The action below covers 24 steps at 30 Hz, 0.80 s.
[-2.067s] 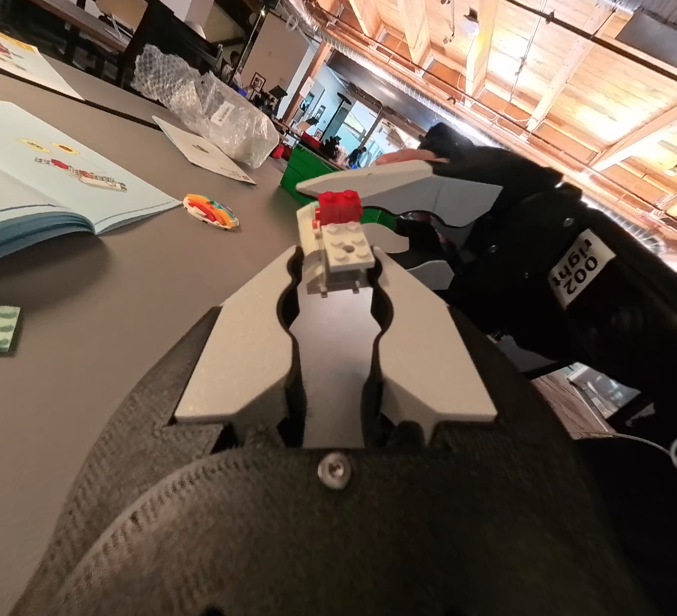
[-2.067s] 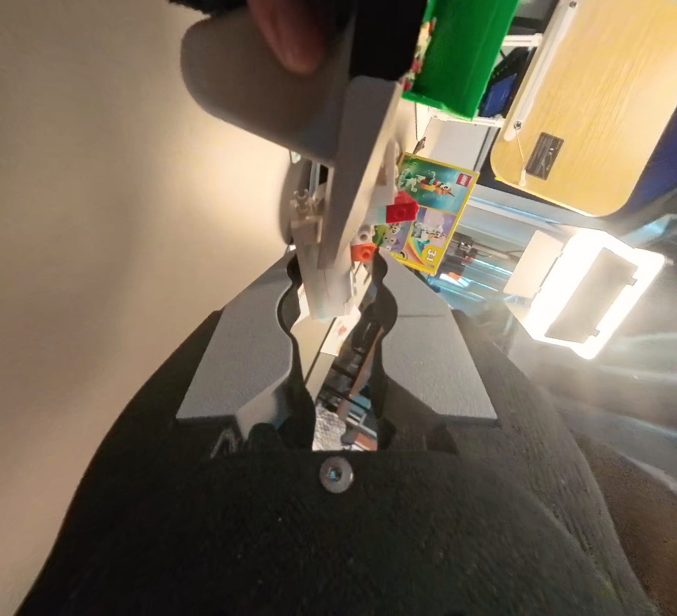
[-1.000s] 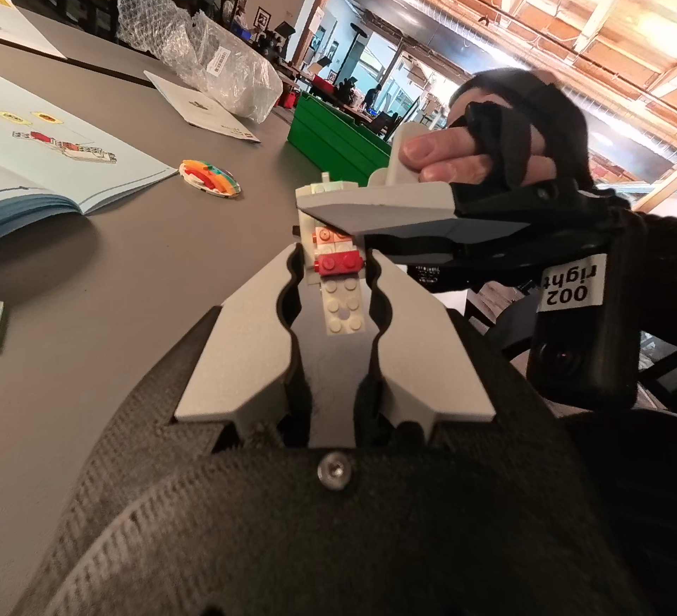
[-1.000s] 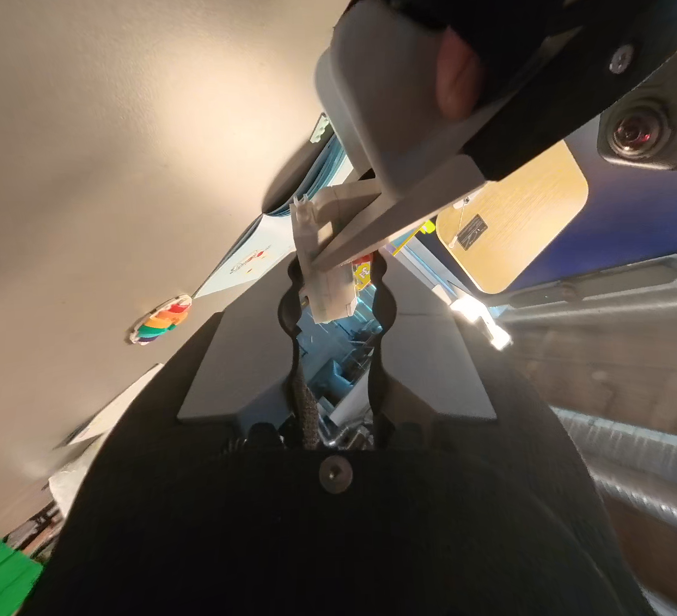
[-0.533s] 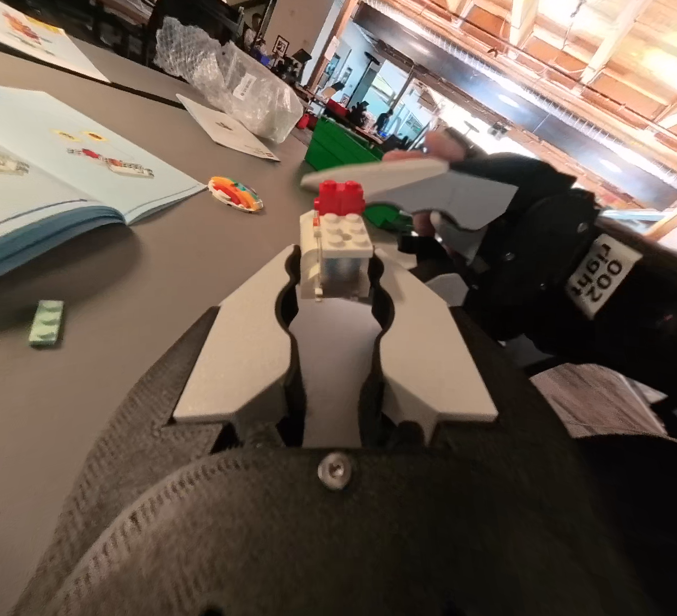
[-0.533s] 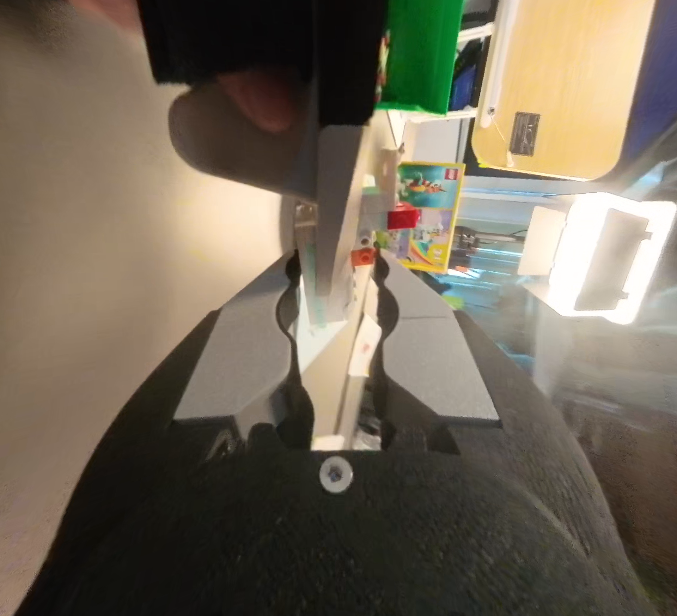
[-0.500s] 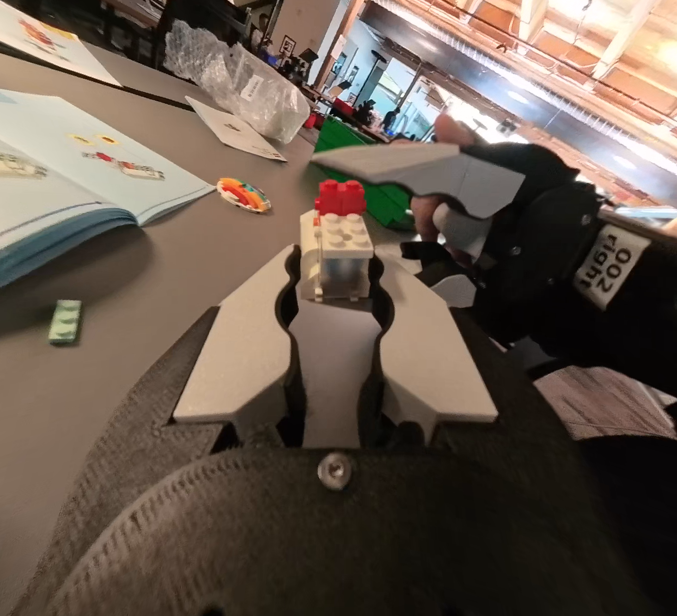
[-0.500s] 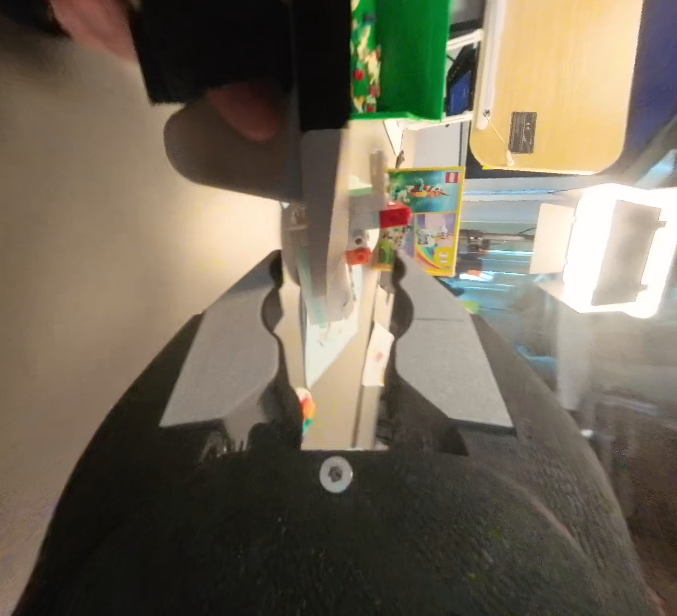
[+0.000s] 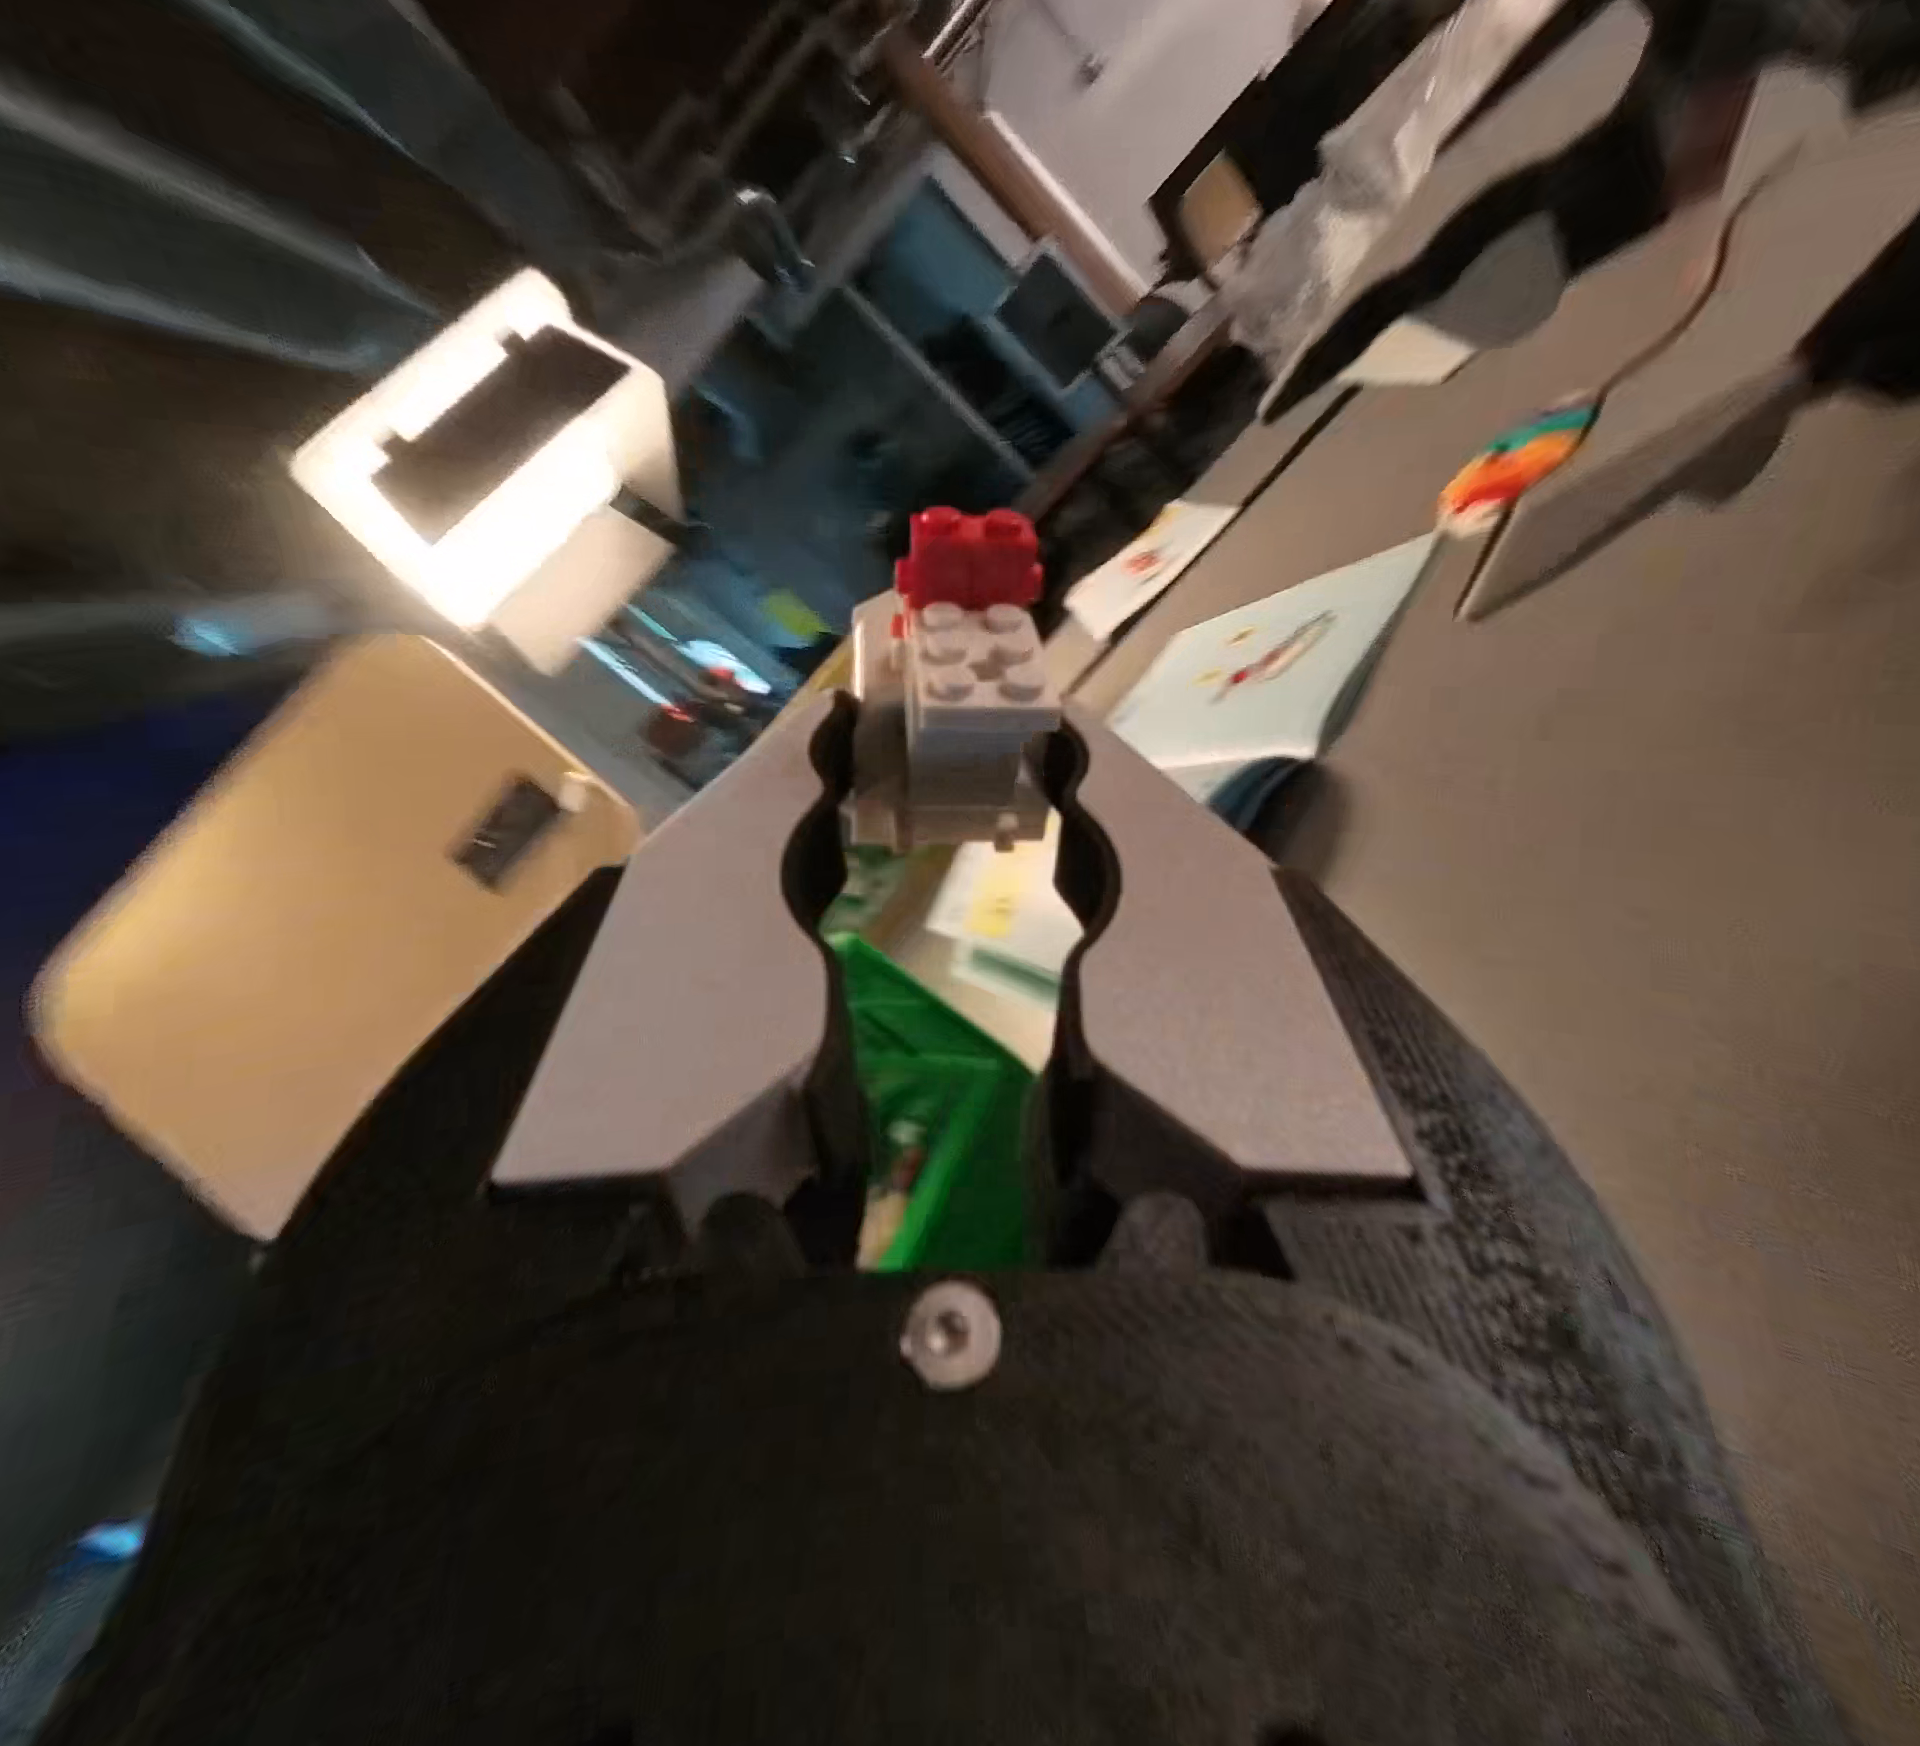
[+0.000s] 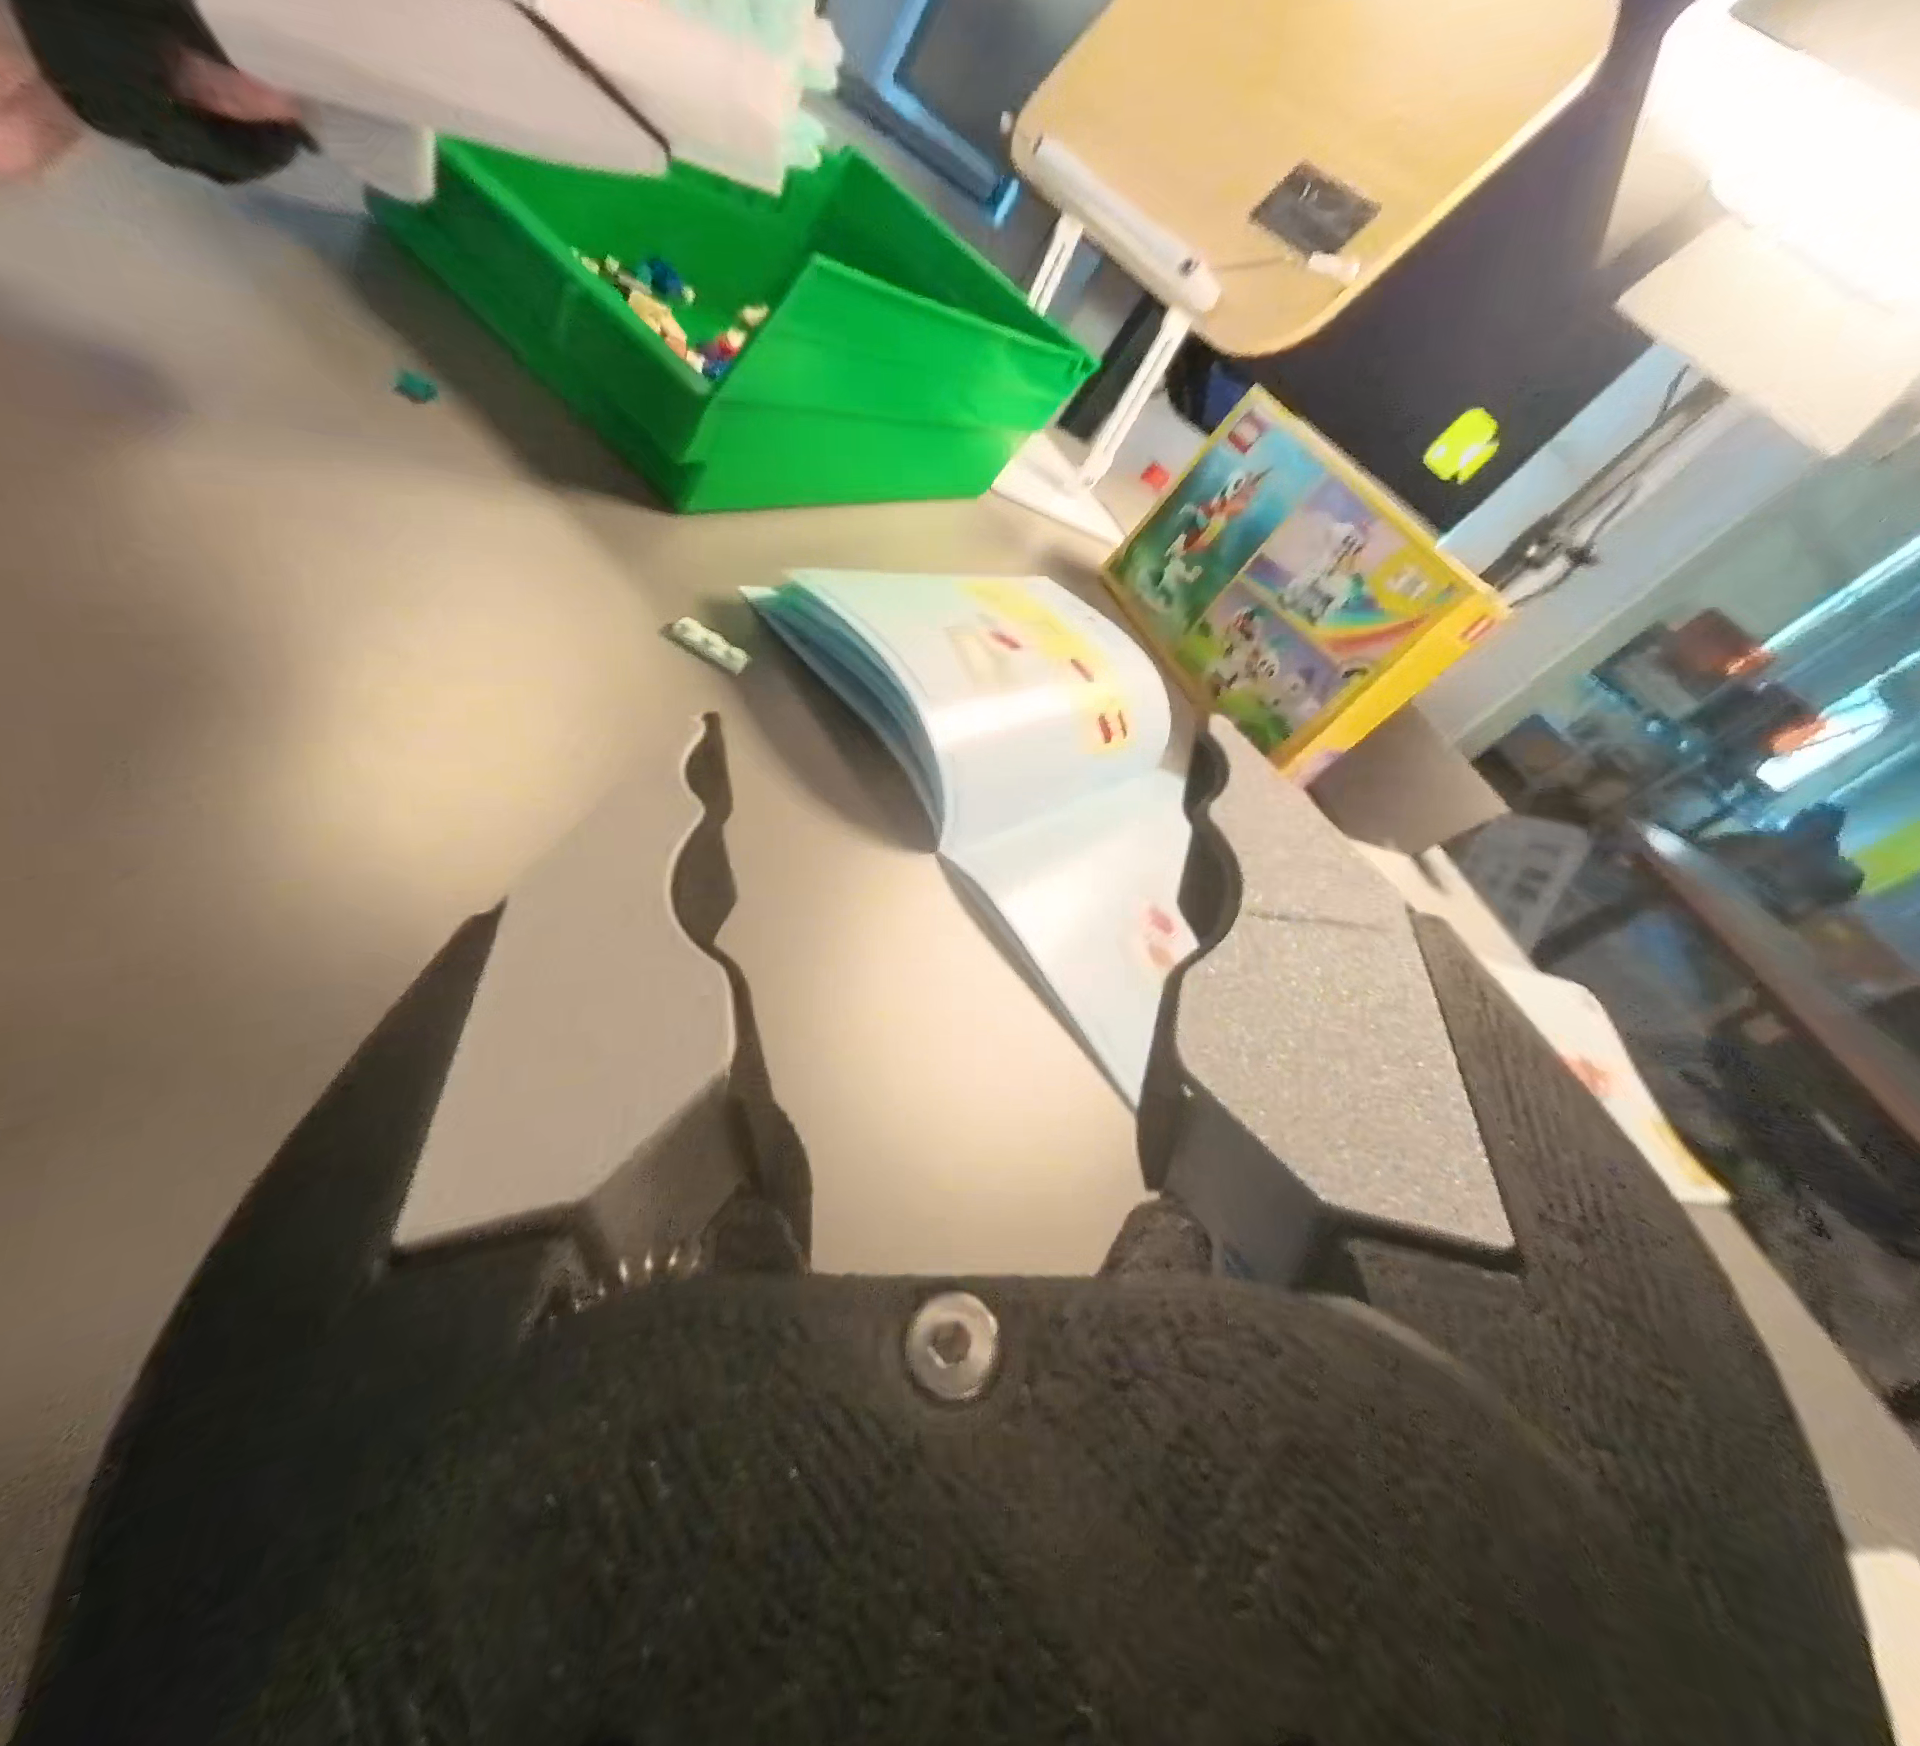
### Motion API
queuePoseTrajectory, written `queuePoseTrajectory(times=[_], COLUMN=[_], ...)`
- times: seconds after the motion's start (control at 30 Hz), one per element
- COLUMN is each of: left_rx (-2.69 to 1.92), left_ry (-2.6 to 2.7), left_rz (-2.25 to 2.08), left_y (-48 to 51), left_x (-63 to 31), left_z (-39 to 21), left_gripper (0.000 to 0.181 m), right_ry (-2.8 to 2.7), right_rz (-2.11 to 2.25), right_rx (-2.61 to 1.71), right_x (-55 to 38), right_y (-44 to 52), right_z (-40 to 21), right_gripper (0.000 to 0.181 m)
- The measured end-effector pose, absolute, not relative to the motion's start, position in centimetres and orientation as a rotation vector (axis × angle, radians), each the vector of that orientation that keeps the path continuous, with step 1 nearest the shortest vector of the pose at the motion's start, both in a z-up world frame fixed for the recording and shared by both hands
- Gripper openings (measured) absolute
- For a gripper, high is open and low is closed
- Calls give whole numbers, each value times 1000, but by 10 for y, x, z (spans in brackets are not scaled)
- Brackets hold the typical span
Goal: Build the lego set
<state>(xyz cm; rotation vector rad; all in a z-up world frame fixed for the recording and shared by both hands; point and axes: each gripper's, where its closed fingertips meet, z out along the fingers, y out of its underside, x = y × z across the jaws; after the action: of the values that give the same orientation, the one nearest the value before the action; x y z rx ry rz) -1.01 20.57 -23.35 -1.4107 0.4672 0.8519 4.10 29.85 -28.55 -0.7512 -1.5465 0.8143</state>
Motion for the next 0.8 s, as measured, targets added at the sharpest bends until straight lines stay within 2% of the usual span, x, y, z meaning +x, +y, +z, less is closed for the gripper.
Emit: queuePoseTrajectory(times=[0.1, 0.23, 0.33, 0.43, 0.5, 0.63, 0.8], left_rx=[-1357, -1435, -1551, -1612, -1653, -1771, -1846], left_ry=[548, 534, 517, 661, 737, 698, 581], left_rz=[1050, 1021, 807, 301, 75, -68, -214], left_y=[207, 217, 223, 220, 214, 218, 219], left_x=[-8, -11, -1, 49, 70, 65, 53], left_z=[-228, -243, -263, -289, -302, -316, -319], left_gripper=[36, 36, 36, 35, 36, 36, 36], right_ry=[-1522, -1456, -1386, -1360, -1341, -1290, -1255], right_rz=[850, 917, 927, 924, 933, 909, 884], right_rx=[-732, -721, -720, -664, -688, -802, -841], right_x=[39, 42, 49, 59, 64, 68, 71], right_y=[305, 316, 335, 353, 367, 398, 407], right_z=[-281, -269, -259, -254, -253, -256, -256], right_gripper=[83, 76, 69, 42, 31, 12, 5])
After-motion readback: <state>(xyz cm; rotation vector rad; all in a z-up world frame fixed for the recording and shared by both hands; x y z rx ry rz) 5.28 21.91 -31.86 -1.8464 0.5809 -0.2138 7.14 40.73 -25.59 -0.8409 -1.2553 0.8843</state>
